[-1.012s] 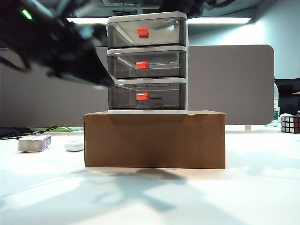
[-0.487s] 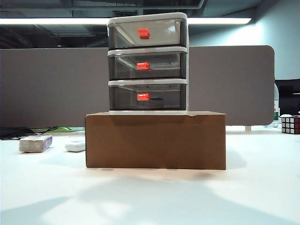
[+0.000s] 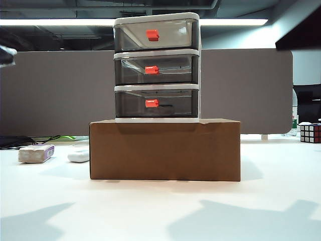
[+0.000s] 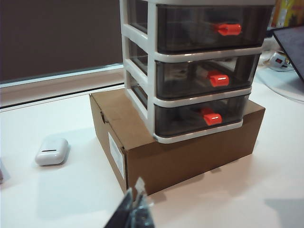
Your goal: Open the third layer of the drawer on the table, pick up the transparent tape on the table and put it in, and finally close the drawer.
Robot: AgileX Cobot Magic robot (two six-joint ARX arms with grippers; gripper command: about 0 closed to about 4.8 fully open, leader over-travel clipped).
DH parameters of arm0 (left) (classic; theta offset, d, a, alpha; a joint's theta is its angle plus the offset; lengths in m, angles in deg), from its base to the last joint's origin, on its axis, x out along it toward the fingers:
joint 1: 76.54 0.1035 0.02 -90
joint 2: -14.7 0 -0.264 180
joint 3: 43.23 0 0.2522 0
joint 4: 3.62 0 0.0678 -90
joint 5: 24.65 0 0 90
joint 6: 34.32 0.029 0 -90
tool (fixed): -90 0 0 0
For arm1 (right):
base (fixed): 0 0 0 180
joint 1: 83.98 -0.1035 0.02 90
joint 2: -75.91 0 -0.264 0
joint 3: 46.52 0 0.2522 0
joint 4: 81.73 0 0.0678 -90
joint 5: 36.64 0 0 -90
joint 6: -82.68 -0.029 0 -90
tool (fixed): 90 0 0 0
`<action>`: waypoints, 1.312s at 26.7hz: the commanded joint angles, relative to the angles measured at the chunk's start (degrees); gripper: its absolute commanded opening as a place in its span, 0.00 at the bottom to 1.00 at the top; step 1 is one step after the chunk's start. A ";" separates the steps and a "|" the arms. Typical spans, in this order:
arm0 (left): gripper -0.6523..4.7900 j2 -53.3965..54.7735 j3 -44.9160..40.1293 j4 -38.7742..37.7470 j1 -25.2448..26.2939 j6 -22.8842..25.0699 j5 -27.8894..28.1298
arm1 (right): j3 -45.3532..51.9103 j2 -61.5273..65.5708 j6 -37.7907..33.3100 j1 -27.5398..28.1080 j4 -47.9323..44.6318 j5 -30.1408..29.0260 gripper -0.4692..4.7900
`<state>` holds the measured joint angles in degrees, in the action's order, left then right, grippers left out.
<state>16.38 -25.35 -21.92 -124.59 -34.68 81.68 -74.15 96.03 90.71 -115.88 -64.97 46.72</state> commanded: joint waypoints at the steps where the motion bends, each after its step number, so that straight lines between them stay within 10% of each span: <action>1: 0.11 -0.33 -3.37 4.87 0.48 -0.72 0.35 | 4.55 -0.04 -0.57 -0.09 -10.78 0.13 0.08; 13: 0.11 -0.52 -3.74 4.46 6.38 1.07 0.37 | 13.81 -0.02 -0.31 0.11 -18.10 0.17 0.08; 26: 0.11 -1.03 -3.72 4.70 39.80 -1.29 -23.15 | 13.81 -0.11 1.18 12.46 -19.67 -5.84 0.08; 35: 0.11 -1.53 -3.69 6.40 45.35 -1.18 -24.09 | 13.81 -7.96 1.20 13.18 -13.25 -3.39 0.08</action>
<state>14.80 -29.41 -16.30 -79.26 -35.68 57.69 -60.68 89.12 91.76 -102.72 -80.27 42.03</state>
